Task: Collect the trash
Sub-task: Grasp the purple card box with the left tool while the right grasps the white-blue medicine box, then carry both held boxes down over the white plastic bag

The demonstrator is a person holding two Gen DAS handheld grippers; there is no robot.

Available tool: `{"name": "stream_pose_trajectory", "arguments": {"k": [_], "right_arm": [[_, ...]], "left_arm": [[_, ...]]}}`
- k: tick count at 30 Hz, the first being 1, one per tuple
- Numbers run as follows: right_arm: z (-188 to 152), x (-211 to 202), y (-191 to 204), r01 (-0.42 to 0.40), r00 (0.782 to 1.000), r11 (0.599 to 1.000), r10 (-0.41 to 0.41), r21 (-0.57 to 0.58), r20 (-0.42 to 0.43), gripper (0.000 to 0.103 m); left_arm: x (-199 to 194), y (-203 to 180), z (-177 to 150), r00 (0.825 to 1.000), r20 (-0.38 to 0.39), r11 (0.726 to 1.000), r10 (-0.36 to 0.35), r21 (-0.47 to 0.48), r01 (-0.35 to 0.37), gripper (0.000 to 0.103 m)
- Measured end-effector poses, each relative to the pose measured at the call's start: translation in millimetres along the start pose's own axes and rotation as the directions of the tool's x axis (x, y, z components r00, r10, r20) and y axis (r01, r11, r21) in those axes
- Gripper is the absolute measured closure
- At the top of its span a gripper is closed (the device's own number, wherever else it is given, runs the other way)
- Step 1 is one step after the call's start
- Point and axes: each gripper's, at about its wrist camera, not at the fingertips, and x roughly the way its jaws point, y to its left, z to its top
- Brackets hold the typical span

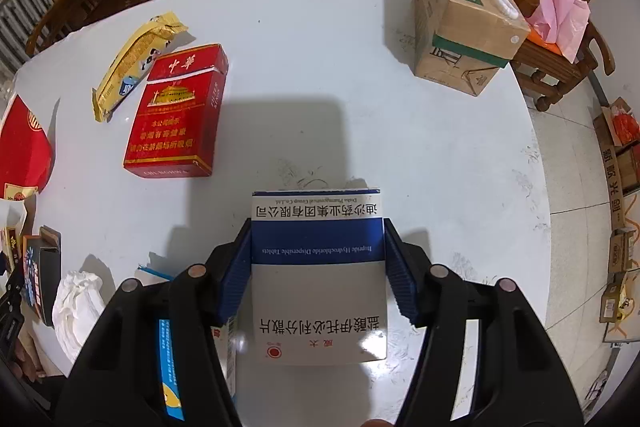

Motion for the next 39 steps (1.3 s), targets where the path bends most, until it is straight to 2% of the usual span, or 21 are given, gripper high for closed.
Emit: {"name": "stream_pose_trajectory", "arguments": {"k": [3, 5, 9, 19, 39], "right_arm": [[0, -5, 0, 0.018, 1.0, 1.0, -0.017, -0.005, 0.017, 0.044], [-1, -13, -1, 0.002, 1.0, 1.0, -0.001, -0.004, 0.031, 0.044], [-1, -42, -7, -0.006, 0.997, 1.0, 0.005, 0.011, 0.077, 0.044], [-26, -100, -17, -0.038, 0.99, 0.999, 0.035, 0.02, 0.137, 0.044], [-72, -144, -20, -0.1, 0.977, 0.994, 0.09, 0.042, 0.195, 0.044]], "left_arm": [[-10, 3, 2, 1.0, 0.022, 1.0, 0.0, -0.014, 0.001, 0.045], [-20, 6, 4, 0.999, 0.04, 1.0, 0.003, -0.024, -0.002, 0.045], [-42, 8, 3, 0.998, 0.069, 0.999, 0.002, -0.033, 0.0, 0.045], [-94, 4, -8, 0.993, 0.118, 1.0, -0.01, -0.028, 0.014, 0.045], [-150, -3, -34, 0.989, 0.148, 0.999, 0.028, -0.032, -0.023, 0.045]]}}
